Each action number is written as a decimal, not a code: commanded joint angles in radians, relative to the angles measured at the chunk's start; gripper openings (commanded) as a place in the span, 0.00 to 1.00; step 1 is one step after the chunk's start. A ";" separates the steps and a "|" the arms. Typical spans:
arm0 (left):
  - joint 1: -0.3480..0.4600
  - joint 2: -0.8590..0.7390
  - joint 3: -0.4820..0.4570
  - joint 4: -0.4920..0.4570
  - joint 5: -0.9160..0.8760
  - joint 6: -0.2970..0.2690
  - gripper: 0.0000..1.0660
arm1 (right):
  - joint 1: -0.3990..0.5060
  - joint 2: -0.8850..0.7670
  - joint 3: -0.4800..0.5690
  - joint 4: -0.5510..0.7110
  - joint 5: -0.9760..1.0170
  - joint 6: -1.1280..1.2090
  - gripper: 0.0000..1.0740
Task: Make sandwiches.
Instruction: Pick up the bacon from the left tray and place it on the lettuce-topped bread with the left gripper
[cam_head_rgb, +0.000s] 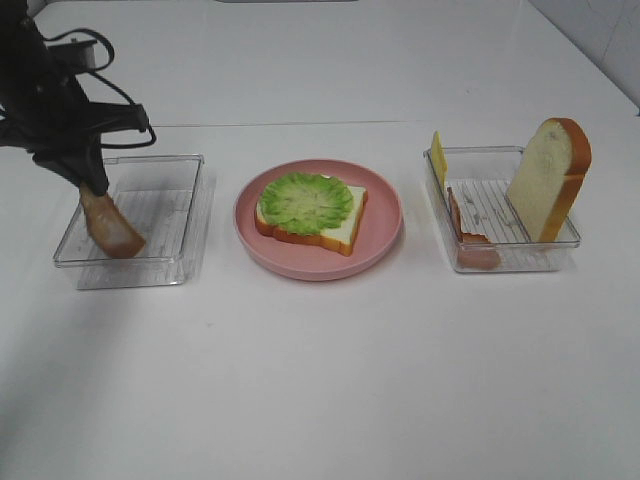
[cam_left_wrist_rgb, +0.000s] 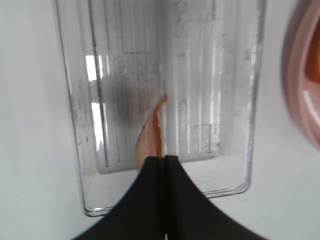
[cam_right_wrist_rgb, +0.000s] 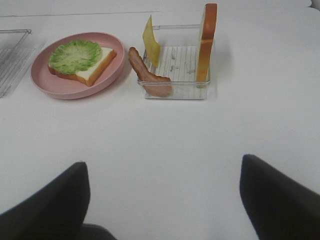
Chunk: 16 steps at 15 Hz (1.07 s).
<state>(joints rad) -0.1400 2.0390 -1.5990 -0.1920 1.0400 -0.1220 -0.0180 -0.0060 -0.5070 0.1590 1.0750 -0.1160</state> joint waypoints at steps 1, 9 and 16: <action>-0.005 -0.030 -0.047 -0.086 -0.006 0.043 0.00 | -0.003 -0.012 0.002 0.003 -0.012 -0.001 0.72; -0.007 -0.030 -0.116 -0.502 -0.097 0.229 0.00 | -0.003 -0.012 0.002 0.003 -0.012 -0.001 0.72; -0.132 0.076 -0.116 -0.803 -0.172 0.376 0.00 | -0.003 -0.012 0.002 0.003 -0.012 -0.001 0.72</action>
<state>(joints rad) -0.2630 2.1060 -1.7090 -0.9680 0.8790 0.2410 -0.0180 -0.0060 -0.5070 0.1590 1.0750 -0.1160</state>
